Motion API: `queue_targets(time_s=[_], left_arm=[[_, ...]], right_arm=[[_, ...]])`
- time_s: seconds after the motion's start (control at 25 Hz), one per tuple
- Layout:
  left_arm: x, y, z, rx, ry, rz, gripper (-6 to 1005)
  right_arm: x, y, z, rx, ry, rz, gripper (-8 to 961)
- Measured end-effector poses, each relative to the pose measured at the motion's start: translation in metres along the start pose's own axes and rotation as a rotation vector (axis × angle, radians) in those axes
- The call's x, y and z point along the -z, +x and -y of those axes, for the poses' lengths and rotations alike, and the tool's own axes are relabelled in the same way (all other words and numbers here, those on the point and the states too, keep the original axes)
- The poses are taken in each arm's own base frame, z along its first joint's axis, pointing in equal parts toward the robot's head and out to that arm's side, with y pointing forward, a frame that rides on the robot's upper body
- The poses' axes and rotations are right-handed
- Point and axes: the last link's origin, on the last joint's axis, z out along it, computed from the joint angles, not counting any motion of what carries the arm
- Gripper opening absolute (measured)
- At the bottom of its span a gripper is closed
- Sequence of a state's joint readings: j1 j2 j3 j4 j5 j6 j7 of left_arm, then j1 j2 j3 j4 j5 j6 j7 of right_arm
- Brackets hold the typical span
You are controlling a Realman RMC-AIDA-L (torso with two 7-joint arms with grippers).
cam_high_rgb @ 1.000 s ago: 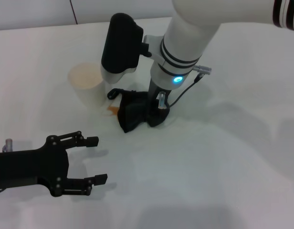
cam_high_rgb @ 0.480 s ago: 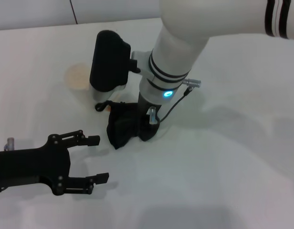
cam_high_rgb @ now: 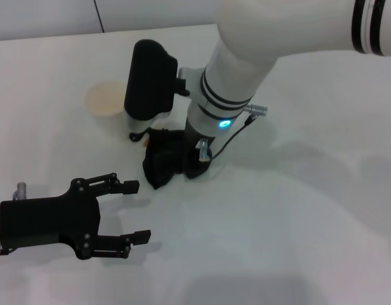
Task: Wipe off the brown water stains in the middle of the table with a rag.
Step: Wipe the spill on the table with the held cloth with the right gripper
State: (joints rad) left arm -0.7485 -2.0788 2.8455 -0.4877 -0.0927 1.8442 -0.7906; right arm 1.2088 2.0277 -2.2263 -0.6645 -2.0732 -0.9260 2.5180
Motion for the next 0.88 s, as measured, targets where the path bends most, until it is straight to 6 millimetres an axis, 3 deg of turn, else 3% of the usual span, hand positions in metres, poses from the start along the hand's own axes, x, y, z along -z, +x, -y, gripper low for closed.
queue_targets(time_s=[0.4, 0.88], left_arm=[[-0.005, 0.000, -0.001, 0.009, -0.012, -0.011, 860], [-0.006, 0.001, -0.001, 0.007, -0.010, -0.014, 860]], right_arm=[[-0.005, 0.015, 0.019, -0.077, 0.049, 0.001, 111], [-0.007, 0.013, 0.013, -0.097, 0.026, 0.031, 97]])
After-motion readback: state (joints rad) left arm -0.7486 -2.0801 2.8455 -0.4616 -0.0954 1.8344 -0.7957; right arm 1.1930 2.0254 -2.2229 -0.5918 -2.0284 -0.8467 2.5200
